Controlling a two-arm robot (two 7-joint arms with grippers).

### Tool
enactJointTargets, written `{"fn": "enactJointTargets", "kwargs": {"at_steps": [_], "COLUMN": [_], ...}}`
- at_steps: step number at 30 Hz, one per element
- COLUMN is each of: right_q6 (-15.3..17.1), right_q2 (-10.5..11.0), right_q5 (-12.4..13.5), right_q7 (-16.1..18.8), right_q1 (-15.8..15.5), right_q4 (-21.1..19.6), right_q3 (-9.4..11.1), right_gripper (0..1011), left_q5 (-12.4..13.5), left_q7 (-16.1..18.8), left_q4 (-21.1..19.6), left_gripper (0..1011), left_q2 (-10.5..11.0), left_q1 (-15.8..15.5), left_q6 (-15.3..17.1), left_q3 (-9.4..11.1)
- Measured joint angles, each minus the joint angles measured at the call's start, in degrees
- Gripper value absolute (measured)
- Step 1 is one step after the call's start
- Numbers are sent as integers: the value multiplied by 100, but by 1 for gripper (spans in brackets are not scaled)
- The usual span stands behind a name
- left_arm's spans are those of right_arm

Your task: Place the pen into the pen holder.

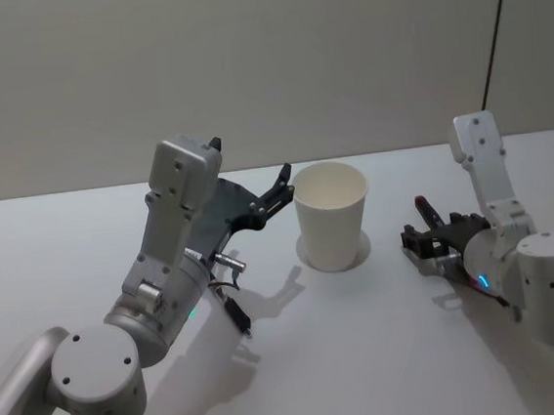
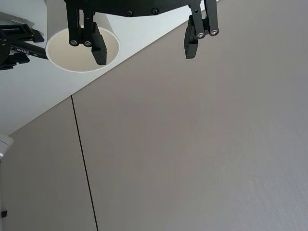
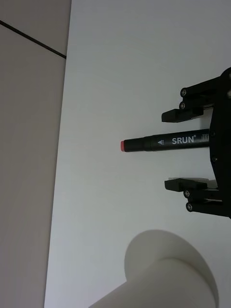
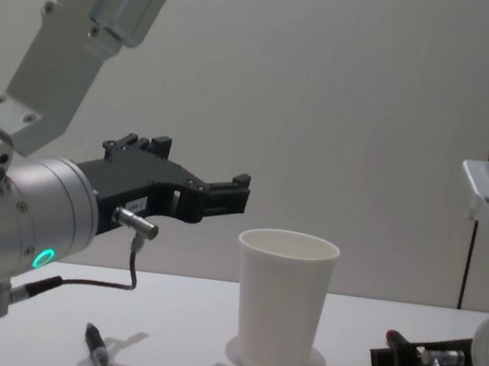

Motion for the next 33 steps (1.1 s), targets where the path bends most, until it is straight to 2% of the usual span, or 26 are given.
{"fn": "enactJointTargets", "kwargs": {"at_steps": [9, 20, 33], "right_q6": [-2, -5, -28], "right_q2": [-6, -15, -78], "right_q5": [-9, -10, 217], "right_q7": [-5, -7, -263], "right_q1": [-1, -6, -12], "right_q4": [17, 24, 41], "right_q3": [-11, -2, 85], "right_gripper": [642, 576, 494], "left_q5": [0, 0, 0], "left_q7": [0, 0, 0], "left_q4": [0, 0, 0], "left_gripper": [1001, 1001, 1001], "left_q2": [0, 0, 0], "left_q1": [0, 0, 0], "left_q6": [0, 0, 0], "left_q3": [0, 0, 0]}}
